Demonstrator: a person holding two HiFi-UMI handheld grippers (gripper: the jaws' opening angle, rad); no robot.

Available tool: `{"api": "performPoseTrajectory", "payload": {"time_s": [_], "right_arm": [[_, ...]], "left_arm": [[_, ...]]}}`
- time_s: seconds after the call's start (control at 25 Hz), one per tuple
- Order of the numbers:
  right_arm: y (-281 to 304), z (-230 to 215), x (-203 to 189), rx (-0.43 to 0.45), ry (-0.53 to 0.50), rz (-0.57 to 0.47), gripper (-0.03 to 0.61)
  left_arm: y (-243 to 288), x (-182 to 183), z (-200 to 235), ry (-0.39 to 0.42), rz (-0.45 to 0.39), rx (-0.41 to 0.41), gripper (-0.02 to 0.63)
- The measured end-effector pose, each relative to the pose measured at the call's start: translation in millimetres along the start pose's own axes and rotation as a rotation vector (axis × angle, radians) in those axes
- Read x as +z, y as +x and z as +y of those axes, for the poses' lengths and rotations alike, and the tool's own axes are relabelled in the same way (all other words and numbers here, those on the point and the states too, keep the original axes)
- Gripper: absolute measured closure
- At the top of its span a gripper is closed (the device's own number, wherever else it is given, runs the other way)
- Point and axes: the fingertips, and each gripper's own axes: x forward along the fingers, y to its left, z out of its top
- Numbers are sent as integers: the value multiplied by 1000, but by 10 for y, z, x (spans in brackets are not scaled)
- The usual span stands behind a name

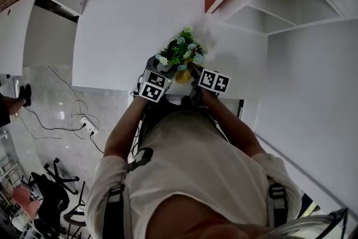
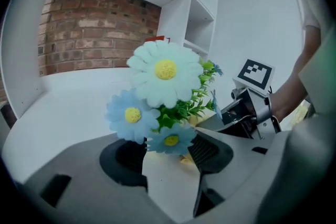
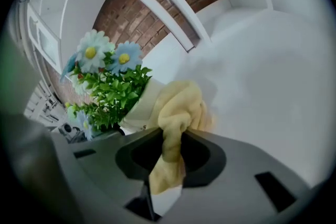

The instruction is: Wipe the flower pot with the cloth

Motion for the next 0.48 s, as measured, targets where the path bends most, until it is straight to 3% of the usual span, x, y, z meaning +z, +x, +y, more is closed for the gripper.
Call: {"api": "performPoseTrajectory", "payload": {"time_s": [0.2, 0.32, 0.48], "right_arm": [[-6, -17, 2, 22, -2, 12, 476], [-76, 1, 45, 49, 9, 13, 474], [-245, 212, 244, 125, 3, -39, 472]], "left_arm": [[-49, 30, 52, 19, 11, -35, 376], [-101, 158, 109, 31, -21, -87, 326], [-53, 320, 68, 134, -25, -159, 304]]}}
